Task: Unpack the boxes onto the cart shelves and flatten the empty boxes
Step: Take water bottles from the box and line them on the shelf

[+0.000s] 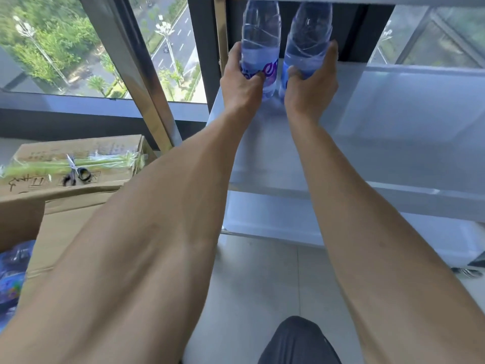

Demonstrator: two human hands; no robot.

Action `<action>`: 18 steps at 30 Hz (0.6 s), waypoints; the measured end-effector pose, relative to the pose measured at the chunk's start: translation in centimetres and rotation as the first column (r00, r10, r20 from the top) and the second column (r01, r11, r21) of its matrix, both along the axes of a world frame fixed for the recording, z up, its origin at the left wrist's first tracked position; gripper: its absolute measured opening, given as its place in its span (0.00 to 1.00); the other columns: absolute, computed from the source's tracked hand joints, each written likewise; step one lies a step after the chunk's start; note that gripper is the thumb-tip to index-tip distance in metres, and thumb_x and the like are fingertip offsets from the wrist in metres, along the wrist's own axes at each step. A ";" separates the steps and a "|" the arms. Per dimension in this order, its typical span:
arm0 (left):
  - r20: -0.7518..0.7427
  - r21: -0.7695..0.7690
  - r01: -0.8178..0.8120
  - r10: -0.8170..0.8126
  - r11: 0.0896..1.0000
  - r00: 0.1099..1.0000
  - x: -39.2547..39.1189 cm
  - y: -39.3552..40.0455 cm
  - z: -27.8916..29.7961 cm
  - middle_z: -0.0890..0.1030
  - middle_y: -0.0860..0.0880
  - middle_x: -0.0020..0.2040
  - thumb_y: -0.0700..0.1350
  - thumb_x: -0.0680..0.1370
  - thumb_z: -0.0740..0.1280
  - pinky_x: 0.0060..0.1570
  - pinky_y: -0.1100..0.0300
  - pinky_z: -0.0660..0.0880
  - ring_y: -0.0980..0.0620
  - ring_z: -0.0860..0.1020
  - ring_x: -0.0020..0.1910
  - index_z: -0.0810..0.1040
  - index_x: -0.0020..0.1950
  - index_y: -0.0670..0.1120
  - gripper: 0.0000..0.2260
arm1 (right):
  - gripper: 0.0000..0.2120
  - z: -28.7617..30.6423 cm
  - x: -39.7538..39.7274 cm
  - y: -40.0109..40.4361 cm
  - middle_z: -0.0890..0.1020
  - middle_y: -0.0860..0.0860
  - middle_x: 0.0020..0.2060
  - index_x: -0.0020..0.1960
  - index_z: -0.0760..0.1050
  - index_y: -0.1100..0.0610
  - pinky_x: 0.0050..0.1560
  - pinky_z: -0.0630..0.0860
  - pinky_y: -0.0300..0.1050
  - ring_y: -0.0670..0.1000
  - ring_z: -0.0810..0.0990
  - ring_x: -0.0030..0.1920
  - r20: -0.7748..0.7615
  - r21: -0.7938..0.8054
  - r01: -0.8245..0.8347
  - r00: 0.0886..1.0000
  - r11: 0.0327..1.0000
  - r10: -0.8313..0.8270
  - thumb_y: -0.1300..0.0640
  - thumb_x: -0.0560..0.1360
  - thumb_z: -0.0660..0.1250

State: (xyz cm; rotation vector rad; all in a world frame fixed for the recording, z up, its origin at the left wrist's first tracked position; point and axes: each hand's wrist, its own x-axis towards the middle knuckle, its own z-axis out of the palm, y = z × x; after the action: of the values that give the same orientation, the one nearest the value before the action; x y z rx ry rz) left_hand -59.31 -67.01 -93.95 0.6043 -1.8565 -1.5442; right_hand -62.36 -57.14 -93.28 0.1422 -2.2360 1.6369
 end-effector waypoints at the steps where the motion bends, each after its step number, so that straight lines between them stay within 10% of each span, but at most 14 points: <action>1: 0.004 -0.004 -0.002 0.002 1.000 1.000 -0.3 -0.1 0.1 0.84 0.45 0.51 0.31 0.71 0.66 0.56 0.51 0.79 0.48 0.82 0.51 0.74 0.69 0.46 0.26 | 0.34 -0.3 -0.2 0.1 0.68 0.54 0.74 0.78 0.59 0.61 0.65 0.63 0.31 0.51 0.69 0.73 -0.014 0.013 -0.002 1.000 1.000 0.002 0.64 0.75 0.67; 18: 0.034 -0.018 -0.007 0.008 1.000 0.999 -2.2 -2.2 -0.3 0.81 0.41 0.59 0.32 0.73 0.67 0.60 0.51 0.78 0.44 0.81 0.57 0.68 0.76 0.45 0.31 | 0.33 0.3 -4.4 -2.2 0.72 0.52 0.71 0.78 0.58 0.61 0.63 0.68 0.30 0.48 0.75 0.65 0.020 -0.006 -0.133 0.991 0.991 0.133 0.65 0.76 0.65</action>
State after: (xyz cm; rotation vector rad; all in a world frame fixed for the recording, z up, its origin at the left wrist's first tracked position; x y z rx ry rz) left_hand -61.55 -69.26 -94.27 0.6324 -1.8896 -1.5198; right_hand -66.75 -59.37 -92.99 0.2799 -2.2811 1.7187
